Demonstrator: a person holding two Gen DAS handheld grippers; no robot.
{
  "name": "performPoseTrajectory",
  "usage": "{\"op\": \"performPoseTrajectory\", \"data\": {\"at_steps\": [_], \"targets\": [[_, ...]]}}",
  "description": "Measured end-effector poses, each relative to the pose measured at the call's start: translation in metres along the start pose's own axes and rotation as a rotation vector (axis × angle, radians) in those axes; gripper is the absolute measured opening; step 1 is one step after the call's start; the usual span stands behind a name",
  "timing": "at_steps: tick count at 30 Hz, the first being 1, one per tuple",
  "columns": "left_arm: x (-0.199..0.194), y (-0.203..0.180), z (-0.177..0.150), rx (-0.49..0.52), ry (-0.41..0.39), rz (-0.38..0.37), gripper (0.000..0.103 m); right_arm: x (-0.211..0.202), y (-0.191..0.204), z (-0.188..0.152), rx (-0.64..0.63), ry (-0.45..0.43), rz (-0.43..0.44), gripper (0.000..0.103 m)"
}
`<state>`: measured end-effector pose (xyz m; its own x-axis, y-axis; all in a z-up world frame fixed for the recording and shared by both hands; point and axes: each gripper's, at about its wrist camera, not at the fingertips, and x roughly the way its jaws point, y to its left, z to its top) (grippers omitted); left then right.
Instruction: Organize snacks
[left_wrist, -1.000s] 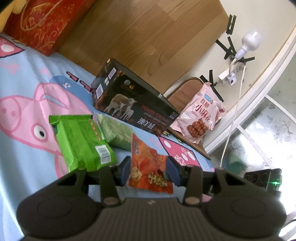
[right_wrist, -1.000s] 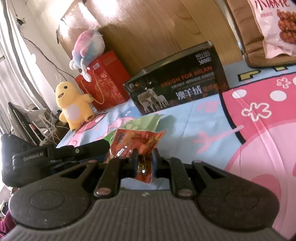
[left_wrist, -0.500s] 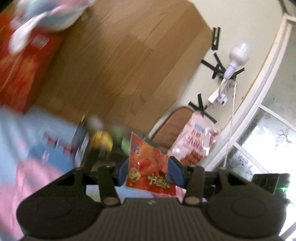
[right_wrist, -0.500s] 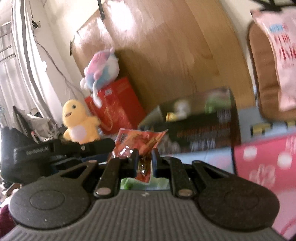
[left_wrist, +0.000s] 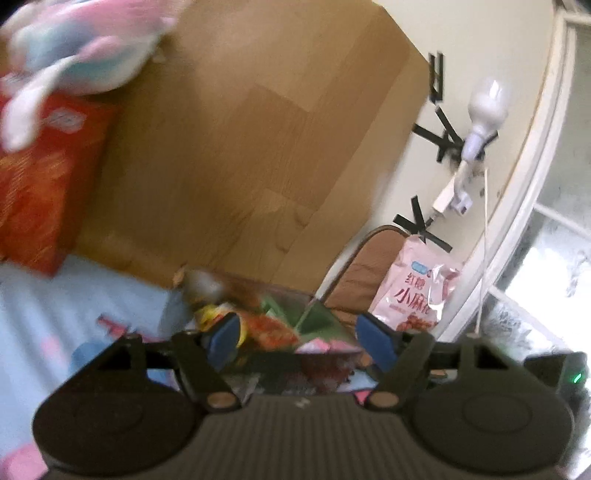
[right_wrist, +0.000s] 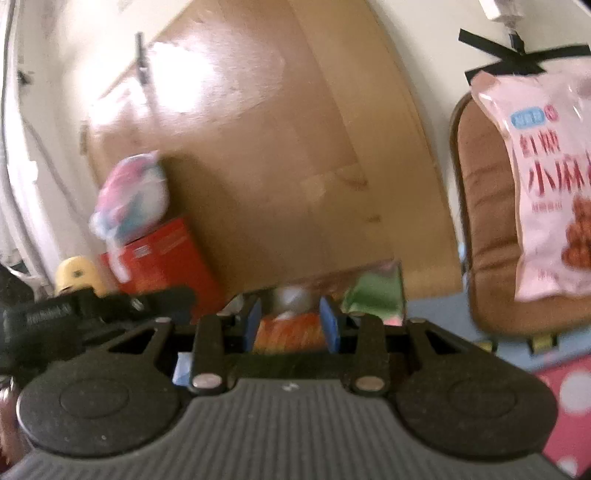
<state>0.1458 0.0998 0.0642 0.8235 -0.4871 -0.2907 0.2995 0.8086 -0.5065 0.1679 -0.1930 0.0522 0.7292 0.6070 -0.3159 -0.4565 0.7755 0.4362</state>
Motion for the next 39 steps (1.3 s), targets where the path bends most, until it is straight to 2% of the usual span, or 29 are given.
{"op": "performPoseTrajectory", "data": {"at_steps": [2,5,7,9,11,13,14,15,17,18,21,24,26,29,33,35,37,39], "targets": [[-0.010,0.015,-0.008,-0.070,0.023,0.024,0.071,-0.002,0.004,-0.019,0.011,0.076,0.048,0.042],[-0.011,0.031,-0.021,-0.153,0.075,0.075,0.070,0.006,0.004,-0.046,0.053,0.177,0.075,0.042],[-0.009,0.034,-0.029,-0.186,0.102,0.062,0.070,0.017,0.002,-0.057,0.112,0.241,0.079,0.043],[0.000,0.029,-0.035,-0.174,0.141,0.074,0.070,0.023,0.001,-0.060,0.170,0.281,0.099,0.044],[0.021,0.022,-0.041,-0.133,0.217,0.123,0.069,0.029,0.002,-0.061,0.201,0.294,0.111,0.044],[0.028,0.015,-0.050,-0.096,0.227,0.147,0.068,0.040,0.004,-0.061,0.223,0.322,0.117,0.043],[0.029,0.007,-0.051,-0.064,0.227,0.155,0.067,0.045,0.005,-0.063,0.240,0.346,0.115,0.037],[0.030,0.002,-0.052,-0.054,0.234,0.121,0.065,0.043,0.006,-0.063,0.246,0.348,0.110,0.029],[0.031,-0.007,-0.055,-0.063,0.259,0.011,0.056,0.030,0.009,-0.066,0.218,0.345,0.111,0.026],[0.034,-0.013,-0.059,-0.060,0.281,-0.030,0.056,0.025,0.011,-0.066,0.195,0.340,0.105,0.026],[0.036,-0.035,-0.074,0.022,0.300,-0.056,0.056,0.002,0.016,-0.069,0.135,0.316,0.123,0.022],[0.032,-0.045,-0.079,0.041,0.300,-0.091,0.056,-0.024,0.020,-0.080,0.036,0.283,0.065,0.022],[0.024,-0.046,-0.077,0.037,0.281,-0.089,0.061,-0.039,0.017,-0.087,0.020,0.276,0.039,0.022],[0.016,-0.038,-0.073,-0.005,0.251,-0.066,0.067,-0.050,0.005,-0.093,0.073,0.257,0.027,0.027],[0.008,-0.026,-0.069,-0.040,0.223,-0.019,0.069,-0.048,-0.004,-0.091,0.144,0.241,0.020,0.037],[0.004,-0.018,-0.068,-0.060,0.209,0.014,0.071,-0.047,-0.002,-0.091,0.137,0.243,0.023,0.038],[0.003,-0.009,-0.067,-0.089,0.201,0.032,0.071,-0.046,0.003,-0.091,0.110,0.243,0.025,0.046],[0.003,-0.001,-0.066,-0.110,0.199,0.047,0.071,-0.047,0.007,-0.092,0.084,0.243,0.023,0.049]]}}
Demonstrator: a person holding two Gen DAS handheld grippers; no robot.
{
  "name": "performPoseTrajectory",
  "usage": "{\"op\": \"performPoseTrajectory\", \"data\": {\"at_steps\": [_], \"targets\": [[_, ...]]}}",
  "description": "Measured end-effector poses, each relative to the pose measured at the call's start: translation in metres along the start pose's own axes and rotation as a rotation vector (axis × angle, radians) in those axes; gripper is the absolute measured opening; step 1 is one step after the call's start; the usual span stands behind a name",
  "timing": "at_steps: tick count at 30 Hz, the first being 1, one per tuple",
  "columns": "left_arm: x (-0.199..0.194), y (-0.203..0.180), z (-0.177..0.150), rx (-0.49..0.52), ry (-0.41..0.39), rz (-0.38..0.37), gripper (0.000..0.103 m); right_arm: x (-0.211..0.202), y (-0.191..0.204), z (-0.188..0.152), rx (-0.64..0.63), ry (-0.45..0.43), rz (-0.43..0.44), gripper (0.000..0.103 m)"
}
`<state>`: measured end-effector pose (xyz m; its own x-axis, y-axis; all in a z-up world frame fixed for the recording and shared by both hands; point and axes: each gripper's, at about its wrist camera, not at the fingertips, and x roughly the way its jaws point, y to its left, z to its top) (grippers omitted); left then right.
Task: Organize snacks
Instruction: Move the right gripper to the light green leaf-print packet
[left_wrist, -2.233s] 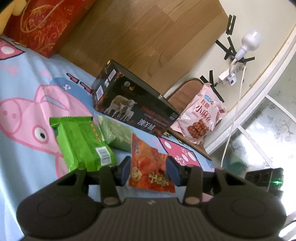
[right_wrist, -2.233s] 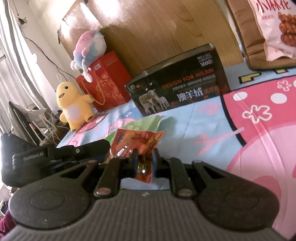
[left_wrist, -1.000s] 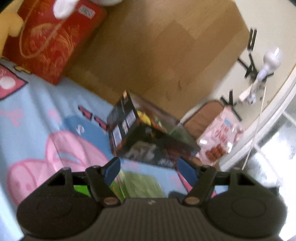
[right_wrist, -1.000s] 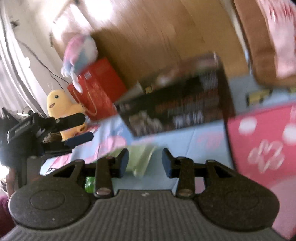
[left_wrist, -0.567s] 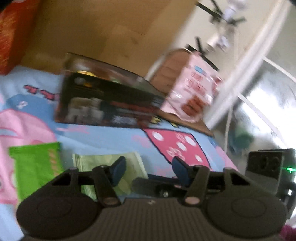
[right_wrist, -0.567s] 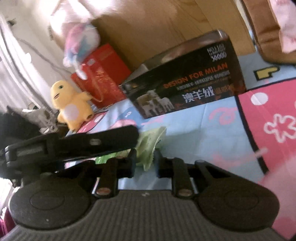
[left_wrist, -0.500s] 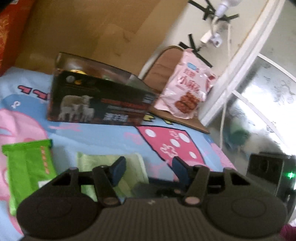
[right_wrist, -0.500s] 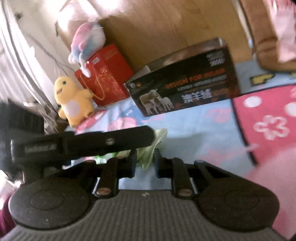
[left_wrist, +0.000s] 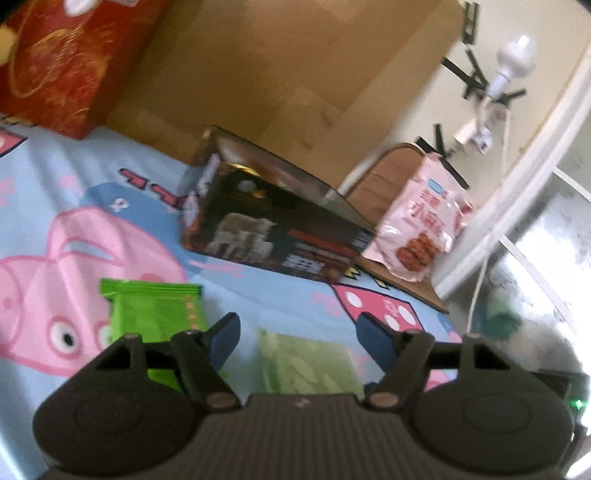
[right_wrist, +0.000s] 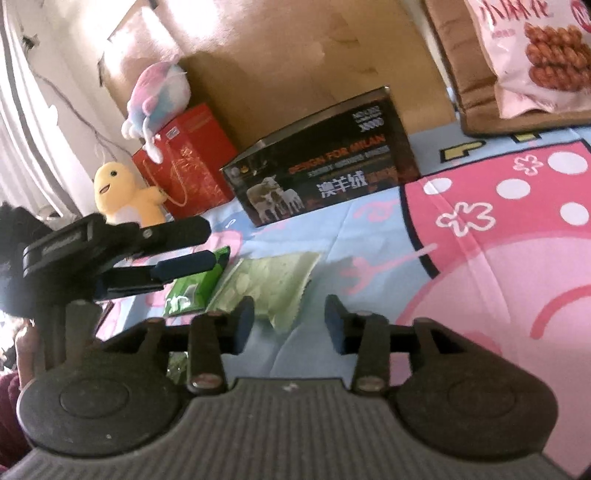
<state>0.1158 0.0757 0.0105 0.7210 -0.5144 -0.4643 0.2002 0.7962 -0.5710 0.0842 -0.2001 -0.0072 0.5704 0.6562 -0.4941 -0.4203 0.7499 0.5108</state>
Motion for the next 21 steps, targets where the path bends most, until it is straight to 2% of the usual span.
{"op": "performPoseTrajectory", "data": {"at_steps": [7,14,21], "targets": [[0.003,0.005,-0.002,0.007,0.000,0.010,0.073,0.003,0.012,-0.004,-0.089,0.002,-0.020,0.061],[-0.003,0.008,-0.003,-0.011,-0.031,0.003,0.075,0.005,0.015,-0.006,-0.116,-0.001,-0.032,0.063],[-0.006,0.012,-0.001,-0.017,-0.052,0.040,0.075,0.005,0.017,-0.007,-0.129,0.001,-0.038,0.065]]}}
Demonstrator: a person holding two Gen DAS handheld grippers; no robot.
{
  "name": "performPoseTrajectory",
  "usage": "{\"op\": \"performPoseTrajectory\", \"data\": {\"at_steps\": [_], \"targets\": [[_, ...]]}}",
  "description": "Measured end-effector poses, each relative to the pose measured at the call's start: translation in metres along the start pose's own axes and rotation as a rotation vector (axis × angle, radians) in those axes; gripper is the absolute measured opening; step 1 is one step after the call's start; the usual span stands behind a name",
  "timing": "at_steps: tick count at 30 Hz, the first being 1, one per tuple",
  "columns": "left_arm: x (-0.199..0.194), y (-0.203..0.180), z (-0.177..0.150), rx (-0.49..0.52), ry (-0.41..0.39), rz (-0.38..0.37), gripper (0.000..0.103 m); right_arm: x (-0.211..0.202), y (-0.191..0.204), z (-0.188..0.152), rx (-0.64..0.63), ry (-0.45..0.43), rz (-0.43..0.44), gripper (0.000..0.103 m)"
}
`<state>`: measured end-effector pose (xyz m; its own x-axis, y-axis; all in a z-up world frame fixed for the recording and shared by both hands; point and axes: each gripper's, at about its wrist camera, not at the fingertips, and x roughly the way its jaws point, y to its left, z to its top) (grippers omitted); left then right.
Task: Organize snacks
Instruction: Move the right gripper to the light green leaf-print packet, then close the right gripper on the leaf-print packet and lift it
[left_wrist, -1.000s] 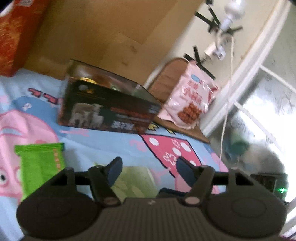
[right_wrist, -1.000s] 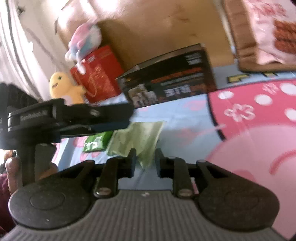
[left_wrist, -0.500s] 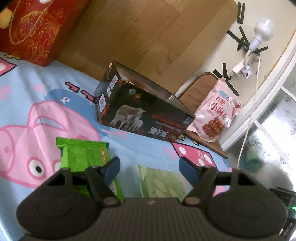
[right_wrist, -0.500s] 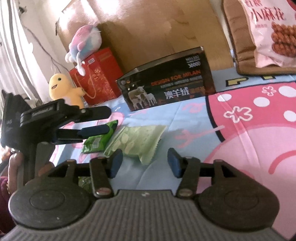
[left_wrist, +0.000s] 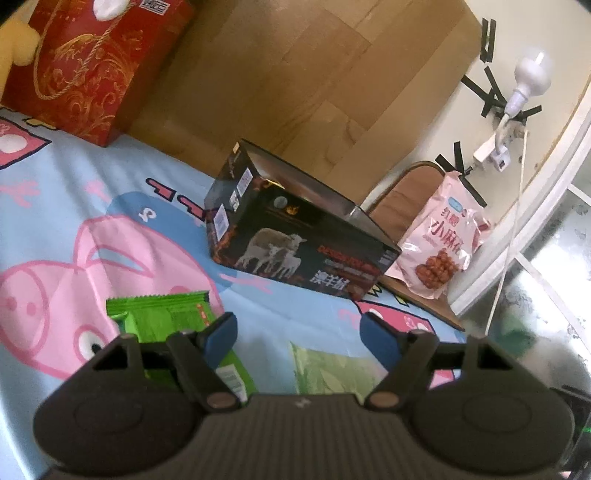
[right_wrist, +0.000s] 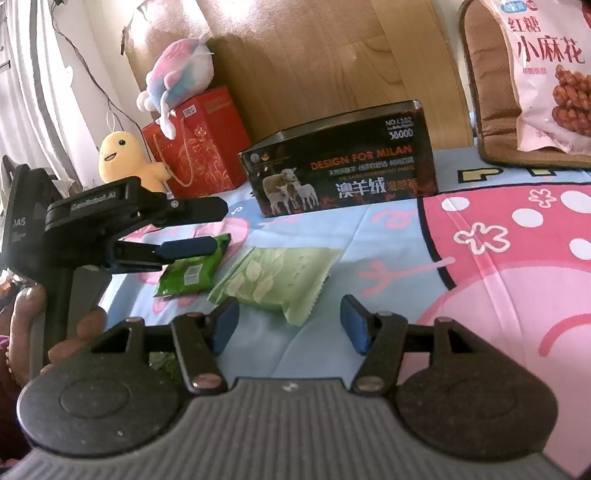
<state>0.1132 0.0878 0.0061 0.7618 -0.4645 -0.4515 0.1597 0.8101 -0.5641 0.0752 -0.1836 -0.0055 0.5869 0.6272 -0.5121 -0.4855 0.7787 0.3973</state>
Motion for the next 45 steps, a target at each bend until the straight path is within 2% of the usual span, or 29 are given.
{"op": "performPoseTrajectory", "data": {"at_steps": [6,13,16,22,26,29,34,39,45], "targets": [[0.002,-0.001,-0.001,0.011,0.009,-0.013,0.079,0.002,0.008,0.000,-0.036,0.006,-0.002,0.072],[0.002,-0.001,-0.004,0.006,0.008,-0.031,0.080,0.010,0.016,0.003,-0.068,0.019,-0.008,0.073],[0.002,-0.002,-0.006,0.014,0.008,-0.044,0.084,0.018,0.023,0.008,-0.108,0.030,-0.025,0.073],[0.005,-0.005,-0.009,0.048,0.033,-0.103,0.087,0.035,0.033,0.013,-0.170,0.048,-0.042,0.076],[0.009,-0.010,-0.011,0.075,0.059,-0.132,0.087,0.034,0.032,0.012,-0.163,0.035,-0.047,0.070],[0.010,-0.010,-0.012,0.078,0.064,-0.143,0.088,0.029,0.028,0.011,-0.140,0.016,-0.041,0.060],[0.006,-0.003,-0.010,0.041,0.043,-0.151,0.088,0.026,0.030,0.010,-0.137,-0.002,-0.061,0.053],[0.002,0.008,-0.007,-0.023,0.019,-0.166,0.088,0.022,0.022,0.010,-0.076,-0.020,-0.116,0.049],[0.001,0.008,-0.005,-0.032,0.009,-0.159,0.088,0.005,0.012,0.003,-0.036,-0.029,-0.153,0.051]]}}
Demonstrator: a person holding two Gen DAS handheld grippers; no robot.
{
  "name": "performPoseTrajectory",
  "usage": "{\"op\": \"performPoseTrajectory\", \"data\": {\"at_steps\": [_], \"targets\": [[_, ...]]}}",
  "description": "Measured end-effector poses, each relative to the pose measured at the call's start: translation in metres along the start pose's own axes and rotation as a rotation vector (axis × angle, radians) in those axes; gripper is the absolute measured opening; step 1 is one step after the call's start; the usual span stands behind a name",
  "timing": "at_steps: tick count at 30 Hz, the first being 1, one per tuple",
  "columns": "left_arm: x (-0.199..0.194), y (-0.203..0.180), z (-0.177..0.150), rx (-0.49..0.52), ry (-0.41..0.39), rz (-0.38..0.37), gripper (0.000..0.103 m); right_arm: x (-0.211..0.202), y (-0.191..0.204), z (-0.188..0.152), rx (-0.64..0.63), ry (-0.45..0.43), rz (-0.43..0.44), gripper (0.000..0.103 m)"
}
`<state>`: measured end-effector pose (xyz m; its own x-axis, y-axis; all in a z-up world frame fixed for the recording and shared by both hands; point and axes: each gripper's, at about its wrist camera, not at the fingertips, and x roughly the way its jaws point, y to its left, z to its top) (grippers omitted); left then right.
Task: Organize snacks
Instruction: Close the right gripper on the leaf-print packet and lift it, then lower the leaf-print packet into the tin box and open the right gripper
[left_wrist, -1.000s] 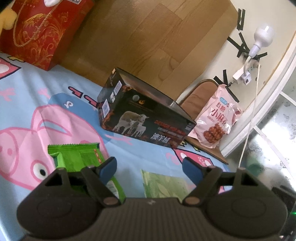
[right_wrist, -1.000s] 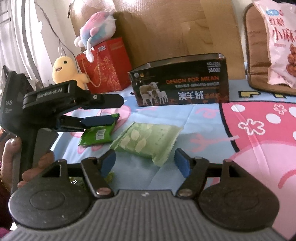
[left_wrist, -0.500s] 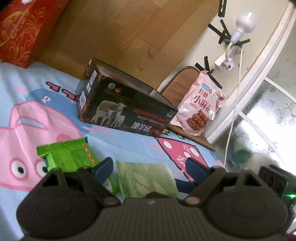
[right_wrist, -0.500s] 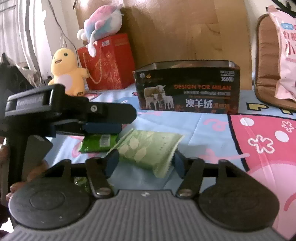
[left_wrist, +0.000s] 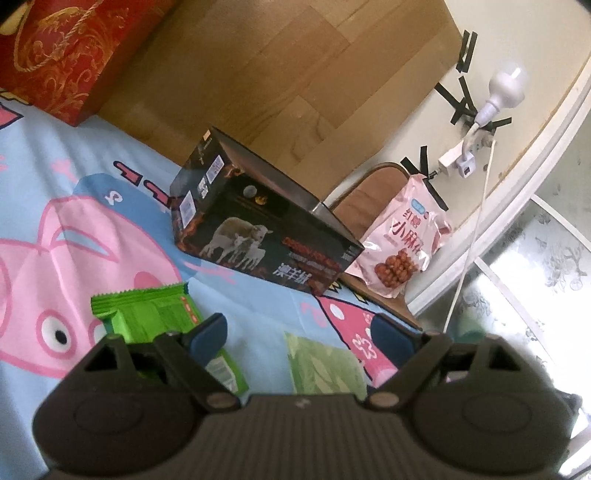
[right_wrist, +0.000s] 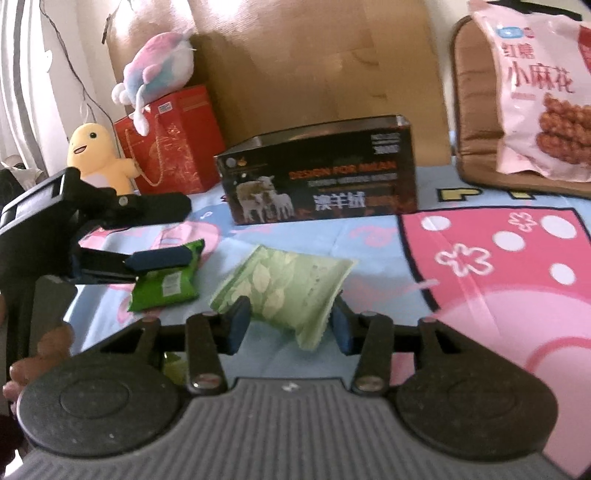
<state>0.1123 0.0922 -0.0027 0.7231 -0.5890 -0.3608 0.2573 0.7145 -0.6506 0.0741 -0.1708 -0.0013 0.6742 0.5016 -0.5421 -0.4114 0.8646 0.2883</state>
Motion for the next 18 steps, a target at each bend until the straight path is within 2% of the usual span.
{"op": "performPoseTrajectory", "data": {"at_steps": [2,4,7,12,13,14,15,16,17,18], "targets": [[0.001,-0.004,0.001,0.000,0.005,0.000,0.088,-0.003,-0.003,-0.002,0.009,0.004,0.000,0.052],[0.001,-0.010,0.002,0.012,0.017,-0.013,0.088,-0.005,-0.005,-0.003,0.020,-0.004,0.003,0.061],[0.006,-0.027,0.002,0.070,0.039,-0.012,0.088,-0.005,-0.004,-0.004,0.003,0.000,0.013,0.062],[0.034,-0.044,-0.002,0.150,0.147,0.060,0.088,0.001,0.003,0.001,-0.117,0.034,-0.016,0.062],[0.041,-0.046,-0.005,0.156,0.172,0.069,0.087,0.002,0.003,0.001,-0.143,0.046,-0.021,0.062],[0.048,-0.047,-0.008,0.166,0.203,0.087,0.081,0.003,0.004,0.001,-0.164,0.050,-0.021,0.062],[0.053,-0.052,-0.012,0.210,0.212,0.121,0.078,0.004,0.004,0.001,-0.183,0.055,-0.019,0.062],[0.057,-0.056,-0.015,0.244,0.227,0.126,0.065,0.004,0.004,0.000,-0.200,0.056,-0.018,0.061],[0.060,-0.057,-0.017,0.234,0.252,0.100,0.061,0.006,0.007,0.000,-0.224,0.058,-0.018,0.058],[0.061,-0.058,-0.018,0.219,0.250,0.098,0.060,0.007,0.009,0.000,-0.243,0.054,-0.016,0.038]]}}
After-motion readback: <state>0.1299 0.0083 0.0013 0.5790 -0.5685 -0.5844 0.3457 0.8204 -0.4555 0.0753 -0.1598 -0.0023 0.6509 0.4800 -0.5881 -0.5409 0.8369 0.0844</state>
